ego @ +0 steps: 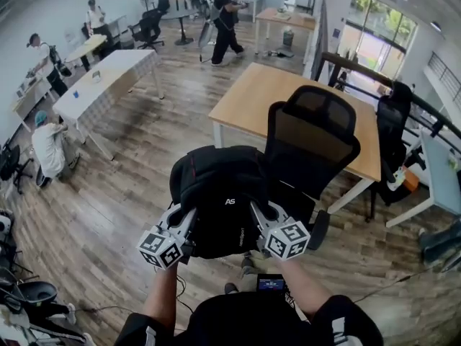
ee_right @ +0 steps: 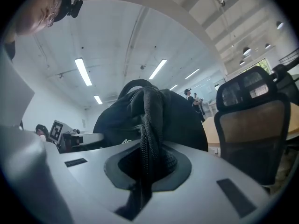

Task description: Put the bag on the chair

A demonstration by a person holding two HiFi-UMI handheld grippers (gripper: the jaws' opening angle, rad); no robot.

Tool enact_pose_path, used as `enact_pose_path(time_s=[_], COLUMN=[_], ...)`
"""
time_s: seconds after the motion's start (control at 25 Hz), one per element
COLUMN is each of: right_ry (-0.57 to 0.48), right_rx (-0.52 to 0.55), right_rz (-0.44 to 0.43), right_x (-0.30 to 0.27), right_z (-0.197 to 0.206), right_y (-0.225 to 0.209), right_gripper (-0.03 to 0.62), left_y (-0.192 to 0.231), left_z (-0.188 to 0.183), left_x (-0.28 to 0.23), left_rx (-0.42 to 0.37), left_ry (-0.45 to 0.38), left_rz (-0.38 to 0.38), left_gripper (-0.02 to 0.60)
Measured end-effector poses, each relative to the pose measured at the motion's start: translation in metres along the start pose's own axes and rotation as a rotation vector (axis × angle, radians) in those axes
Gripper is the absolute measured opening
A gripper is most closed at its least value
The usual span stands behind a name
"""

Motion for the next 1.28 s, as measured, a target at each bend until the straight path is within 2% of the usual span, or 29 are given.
enact_pose_path(time_s=[0.28,0.84,1.12,1.28], right_ry=[-0.027,-0.098,-0.11,-0.092], right_rx=[-0.01,-0.048,-0.076,-0.099], right_rz=[0.178,0.45,0.551,0.582], right_x=[0.04,0.103,0.122,0.129], right_z=[0.005,0.013,0.03,0.047], right_y=[-0.039,-0.121,-0.167,-0.19], right_gripper=[0.025,0.025,0.025,0.025], left_y=[-0.019,-0.063,-0.08,-0.083], left_z=[0.025,0.079,0.115,0.142], left_x=[-0.056,-0.17,-0.218,-0.237], left_rx=[0.004,0.031,0.02,0.038], left_ry=[0.066,0.169,0.226,0.266], left_rz=[0.135,0.387,0.472,0.487], left_gripper=[0.052,0.052,0.052,0.052])
Point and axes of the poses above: the fingertips, and each gripper's own axes: x backward along the fingers, y to its left, z out of its underside, the point moved 2 cm from there along x, backward along the fingers, and after that the axes turned 5 degrees about -y, right-handed, at the moved point
